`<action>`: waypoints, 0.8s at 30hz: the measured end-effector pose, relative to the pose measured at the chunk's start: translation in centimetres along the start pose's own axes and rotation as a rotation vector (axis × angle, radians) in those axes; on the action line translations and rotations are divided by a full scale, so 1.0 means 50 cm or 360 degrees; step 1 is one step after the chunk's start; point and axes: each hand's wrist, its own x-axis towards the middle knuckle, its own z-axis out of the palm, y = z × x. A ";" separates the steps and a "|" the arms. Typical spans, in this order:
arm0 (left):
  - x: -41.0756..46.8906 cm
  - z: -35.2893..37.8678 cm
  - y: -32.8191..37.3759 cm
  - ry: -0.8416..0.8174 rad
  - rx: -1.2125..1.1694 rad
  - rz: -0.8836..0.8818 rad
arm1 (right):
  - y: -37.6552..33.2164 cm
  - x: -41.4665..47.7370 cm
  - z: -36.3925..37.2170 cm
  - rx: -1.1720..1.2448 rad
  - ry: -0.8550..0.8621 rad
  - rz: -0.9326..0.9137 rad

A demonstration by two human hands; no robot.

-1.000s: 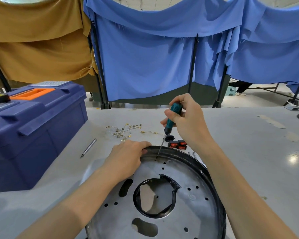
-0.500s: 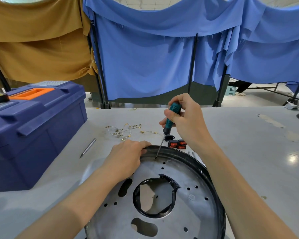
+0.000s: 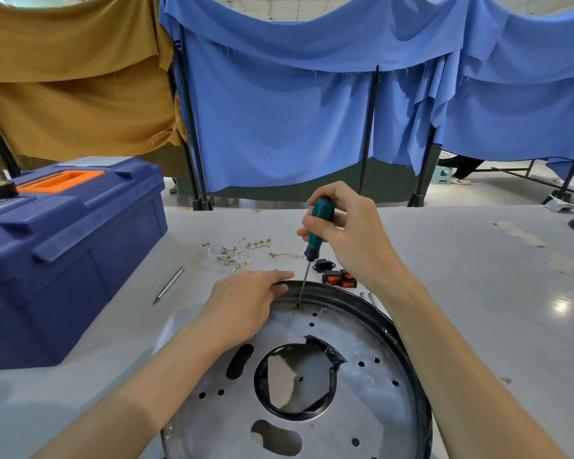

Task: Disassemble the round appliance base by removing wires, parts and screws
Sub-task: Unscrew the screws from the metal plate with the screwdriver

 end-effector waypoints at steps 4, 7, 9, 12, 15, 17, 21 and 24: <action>0.012 -0.023 0.017 0.0112 -0.0783 0.0109 | 0.001 0.001 -0.003 -0.0176 -0.0032 -0.0070; 0.032 -0.045 0.046 0.0134 -0.1075 0.0201 | -0.001 0.000 -0.006 -0.0210 -0.0030 -0.0106; 0.042 -0.053 0.063 0.0162 -0.1366 0.0116 | -0.003 0.000 -0.008 -0.0248 -0.0019 -0.0139; 0.043 -0.052 0.074 0.0140 -0.1581 0.0050 | -0.005 -0.001 -0.005 -0.0275 -0.0010 -0.0192; 0.042 -0.041 0.078 0.0250 -0.1347 0.0088 | -0.004 0.000 -0.003 -0.0248 -0.0016 -0.0205; 0.040 -0.035 0.081 0.0308 -0.1239 0.0075 | -0.002 0.000 -0.004 -0.0203 -0.0022 -0.0188; 0.033 -0.033 0.083 0.0374 -0.1225 0.0005 | -0.002 -0.004 0.002 -0.0188 -0.0076 -0.0146; 0.028 -0.034 0.080 0.0448 -0.1263 -0.0056 | -0.003 -0.008 0.017 -0.0177 -0.0149 -0.0151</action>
